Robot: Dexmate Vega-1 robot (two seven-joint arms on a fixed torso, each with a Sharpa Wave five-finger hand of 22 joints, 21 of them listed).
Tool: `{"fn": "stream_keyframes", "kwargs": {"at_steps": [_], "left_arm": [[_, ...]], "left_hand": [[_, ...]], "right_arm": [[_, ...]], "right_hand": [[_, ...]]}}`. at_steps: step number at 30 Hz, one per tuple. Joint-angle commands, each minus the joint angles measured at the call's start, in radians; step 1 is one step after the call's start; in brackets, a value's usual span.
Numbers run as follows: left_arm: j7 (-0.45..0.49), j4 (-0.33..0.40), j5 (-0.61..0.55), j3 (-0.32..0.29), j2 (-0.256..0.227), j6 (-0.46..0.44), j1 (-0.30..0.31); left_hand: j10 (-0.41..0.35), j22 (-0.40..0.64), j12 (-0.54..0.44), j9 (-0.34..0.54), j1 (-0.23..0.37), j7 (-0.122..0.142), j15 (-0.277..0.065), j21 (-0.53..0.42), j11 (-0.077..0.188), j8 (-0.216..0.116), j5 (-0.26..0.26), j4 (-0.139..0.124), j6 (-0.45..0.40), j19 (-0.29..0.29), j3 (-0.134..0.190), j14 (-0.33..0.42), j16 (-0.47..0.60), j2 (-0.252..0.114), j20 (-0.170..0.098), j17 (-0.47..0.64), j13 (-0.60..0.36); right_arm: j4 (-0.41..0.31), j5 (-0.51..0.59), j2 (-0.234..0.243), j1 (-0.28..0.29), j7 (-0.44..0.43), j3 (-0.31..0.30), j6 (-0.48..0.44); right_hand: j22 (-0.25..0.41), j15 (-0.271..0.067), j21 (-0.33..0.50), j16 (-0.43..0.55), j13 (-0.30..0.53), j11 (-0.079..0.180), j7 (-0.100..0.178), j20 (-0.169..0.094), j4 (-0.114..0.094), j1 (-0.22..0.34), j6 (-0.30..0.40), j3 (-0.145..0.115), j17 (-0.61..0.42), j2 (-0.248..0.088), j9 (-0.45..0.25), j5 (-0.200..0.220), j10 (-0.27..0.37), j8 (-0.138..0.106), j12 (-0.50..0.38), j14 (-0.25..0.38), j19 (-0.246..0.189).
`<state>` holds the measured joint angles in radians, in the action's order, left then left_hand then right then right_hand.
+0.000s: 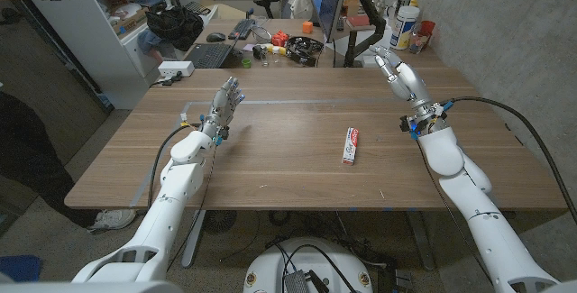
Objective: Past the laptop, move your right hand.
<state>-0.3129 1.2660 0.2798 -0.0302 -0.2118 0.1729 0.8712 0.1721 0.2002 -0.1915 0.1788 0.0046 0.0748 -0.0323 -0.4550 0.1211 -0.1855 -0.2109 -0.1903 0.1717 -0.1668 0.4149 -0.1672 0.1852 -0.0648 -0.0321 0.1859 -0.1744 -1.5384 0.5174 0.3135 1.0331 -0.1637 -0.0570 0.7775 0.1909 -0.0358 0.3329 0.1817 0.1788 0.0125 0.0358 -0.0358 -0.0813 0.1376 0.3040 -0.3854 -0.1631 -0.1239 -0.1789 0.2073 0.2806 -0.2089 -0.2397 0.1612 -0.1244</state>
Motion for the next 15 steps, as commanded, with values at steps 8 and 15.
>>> {"fn": "stream_keyframes", "kwargs": {"at_steps": [8, 15], "left_arm": [[-0.009, -0.02, 0.003, -0.004, 0.0, 0.006, -0.009], [-0.012, -0.031, 0.002, -0.005, 0.001, 0.008, -0.013]], "left_hand": [[0.05, 0.002, -0.004, 0.004, 0.002, 0.006, -0.037, -0.006, 0.004, -0.003, -0.005, -0.001, 0.06, -0.049, -0.006, -0.102, 0.005, -0.106, -0.043, 0.004, -0.005], [0.05, 0.002, -0.004, 0.004, 0.002, 0.007, -0.037, -0.007, 0.004, -0.003, -0.005, -0.001, 0.06, -0.05, -0.007, -0.103, 0.005, -0.106, -0.043, 0.004, -0.005]], "right_arm": [[-0.018, 0.066, 0.039, 0.003, -0.026, 0.03, -0.032], [-0.021, 0.074, 0.049, 0.002, -0.033, 0.039, -0.045]], "right_hand": [[0.002, -0.029, 0.001, -0.002, 0.003, 0.002, -0.004, -0.065, 0.007, 0.019, 0.013, -0.008, -0.003, -0.014, -0.004, 0.004, 0.015, 0.005, 0.0, 0.008, -0.01], [0.002, -0.028, 0.0, -0.002, 0.003, 0.001, -0.003, -0.065, 0.007, 0.02, 0.016, -0.01, -0.003, -0.014, -0.004, 0.004, 0.017, 0.005, 0.0, 0.01, -0.011]]}}
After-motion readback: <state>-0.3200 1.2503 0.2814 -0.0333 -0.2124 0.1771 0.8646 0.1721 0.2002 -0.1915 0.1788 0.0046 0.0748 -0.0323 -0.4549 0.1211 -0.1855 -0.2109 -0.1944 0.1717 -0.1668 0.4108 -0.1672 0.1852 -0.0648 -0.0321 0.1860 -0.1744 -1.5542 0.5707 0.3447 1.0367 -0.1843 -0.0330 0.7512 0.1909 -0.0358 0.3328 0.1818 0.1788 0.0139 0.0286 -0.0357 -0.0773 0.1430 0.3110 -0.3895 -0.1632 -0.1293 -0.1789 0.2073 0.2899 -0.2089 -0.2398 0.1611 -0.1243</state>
